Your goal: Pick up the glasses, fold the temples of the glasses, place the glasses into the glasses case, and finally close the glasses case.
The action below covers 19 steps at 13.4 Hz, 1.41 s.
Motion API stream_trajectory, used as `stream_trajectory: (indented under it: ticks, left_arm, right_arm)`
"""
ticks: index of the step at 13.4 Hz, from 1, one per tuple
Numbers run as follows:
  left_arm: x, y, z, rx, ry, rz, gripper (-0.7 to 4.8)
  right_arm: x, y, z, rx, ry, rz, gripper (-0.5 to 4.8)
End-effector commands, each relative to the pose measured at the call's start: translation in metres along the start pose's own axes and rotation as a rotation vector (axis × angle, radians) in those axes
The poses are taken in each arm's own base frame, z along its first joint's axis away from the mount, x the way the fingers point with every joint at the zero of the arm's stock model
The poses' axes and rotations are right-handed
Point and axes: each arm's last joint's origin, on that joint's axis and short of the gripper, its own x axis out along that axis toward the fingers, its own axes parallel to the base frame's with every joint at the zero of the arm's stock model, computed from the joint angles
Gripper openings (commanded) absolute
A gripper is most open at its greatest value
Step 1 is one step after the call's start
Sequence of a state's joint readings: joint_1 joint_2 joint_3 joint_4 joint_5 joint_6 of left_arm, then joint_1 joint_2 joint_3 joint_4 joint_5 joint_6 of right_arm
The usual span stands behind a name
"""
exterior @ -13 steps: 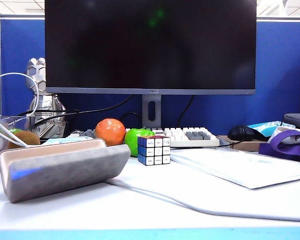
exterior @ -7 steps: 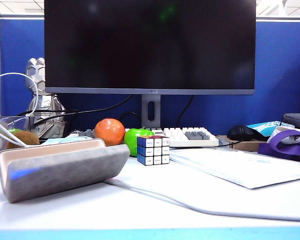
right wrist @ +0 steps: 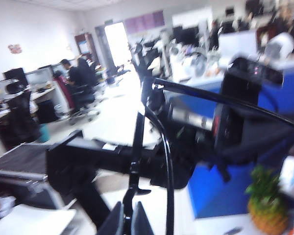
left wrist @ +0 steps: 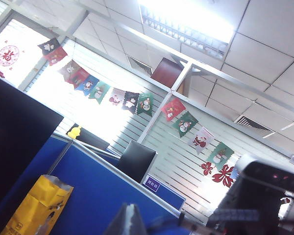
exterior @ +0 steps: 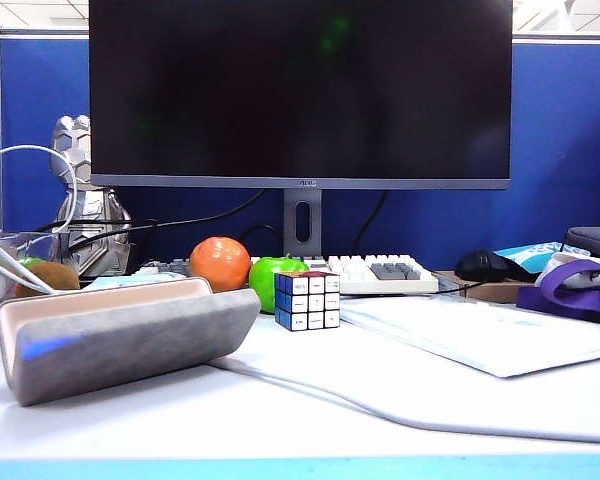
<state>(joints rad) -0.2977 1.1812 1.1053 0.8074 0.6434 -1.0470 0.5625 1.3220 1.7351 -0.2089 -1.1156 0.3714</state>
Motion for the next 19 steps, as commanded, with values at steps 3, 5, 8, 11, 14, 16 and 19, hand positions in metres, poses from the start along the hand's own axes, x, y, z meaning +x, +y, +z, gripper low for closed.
stream_trajectory:
  ticks: [3,5,8,11,14,16,19]
  left_arm:
    - [0.000,-0.004,0.001,0.018,0.004,-0.025,-0.05]
    - [0.000,-0.005,-0.002,0.012,0.098,-0.076,-0.05]
    - [0.000,-0.005,-0.003,-0.020,0.157,-0.105,-0.05]
    - [0.000,-0.007,-0.004,-0.033,0.185,-0.127,-0.05]
    - [-0.001,-0.010,-0.003,-0.041,0.210,-0.167,-0.05]
    - [-0.001,-0.009,-0.003,0.004,0.187,-0.156,-0.05]
    - [0.000,0.004,-0.008,0.118,0.181,-0.036,-0.05]
  right_arm:
    - [0.012,-0.014,-0.009,0.057,0.040,0.046,-0.06]
    - [0.035,-0.024,-0.017,0.051,0.039,0.085,-0.06]
    - [0.038,-0.029,-0.013,0.000,-0.006,0.047,-0.06]
    - [0.049,-0.044,-0.018,-0.013,-0.036,0.003,-0.05]
    - [0.057,-0.063,-0.026,-0.006,-0.050,-0.044,-0.06]
    - [0.058,-0.066,-0.025,-0.025,-0.064,-0.048,-0.06]
    - [0.036,-0.043,-0.006,-0.103,-0.101,-0.050,-0.06]
